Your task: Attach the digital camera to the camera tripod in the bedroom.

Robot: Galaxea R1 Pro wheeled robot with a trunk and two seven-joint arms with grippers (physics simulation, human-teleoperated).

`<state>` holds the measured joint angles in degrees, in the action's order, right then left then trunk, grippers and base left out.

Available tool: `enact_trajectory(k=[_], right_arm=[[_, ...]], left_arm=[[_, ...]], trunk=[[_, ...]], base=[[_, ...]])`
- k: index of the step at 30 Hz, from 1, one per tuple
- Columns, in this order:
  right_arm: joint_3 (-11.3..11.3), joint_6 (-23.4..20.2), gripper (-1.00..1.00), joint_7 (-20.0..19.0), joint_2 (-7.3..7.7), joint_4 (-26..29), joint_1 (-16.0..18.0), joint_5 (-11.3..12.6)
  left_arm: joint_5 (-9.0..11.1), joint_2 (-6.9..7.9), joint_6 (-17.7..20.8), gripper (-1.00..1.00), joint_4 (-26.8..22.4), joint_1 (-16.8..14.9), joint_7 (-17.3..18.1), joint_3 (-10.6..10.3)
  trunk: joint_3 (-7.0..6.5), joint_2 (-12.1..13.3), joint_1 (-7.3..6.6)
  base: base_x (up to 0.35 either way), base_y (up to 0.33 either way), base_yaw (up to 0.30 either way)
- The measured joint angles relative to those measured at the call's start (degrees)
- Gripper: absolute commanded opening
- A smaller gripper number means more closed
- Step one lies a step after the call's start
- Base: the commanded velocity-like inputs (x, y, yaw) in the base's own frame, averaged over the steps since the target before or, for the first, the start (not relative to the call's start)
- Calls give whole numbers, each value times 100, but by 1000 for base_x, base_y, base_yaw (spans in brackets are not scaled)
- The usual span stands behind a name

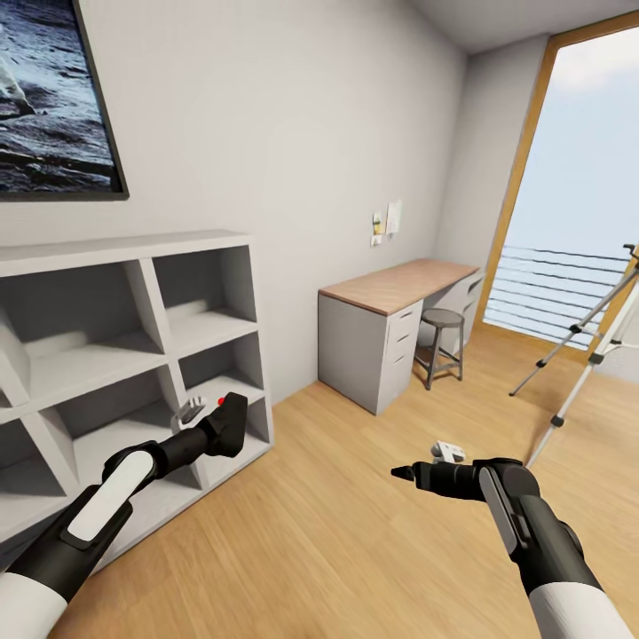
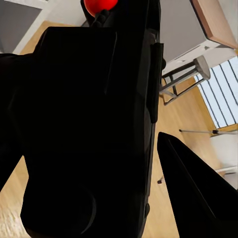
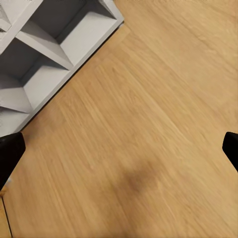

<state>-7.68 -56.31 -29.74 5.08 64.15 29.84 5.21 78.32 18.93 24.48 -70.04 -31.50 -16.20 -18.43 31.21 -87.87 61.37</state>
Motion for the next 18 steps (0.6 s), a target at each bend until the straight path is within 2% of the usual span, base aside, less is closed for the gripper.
enact_trajectory(k=[18], right_arm=[[3, 168, 100, 2, 2, -161, 0, -3]], left_arm=[[-5, 0, 0, -100, 0, 0, 0, 4]], trunk=[[-323, 722, -396]], base=[[0, 0, 0]])
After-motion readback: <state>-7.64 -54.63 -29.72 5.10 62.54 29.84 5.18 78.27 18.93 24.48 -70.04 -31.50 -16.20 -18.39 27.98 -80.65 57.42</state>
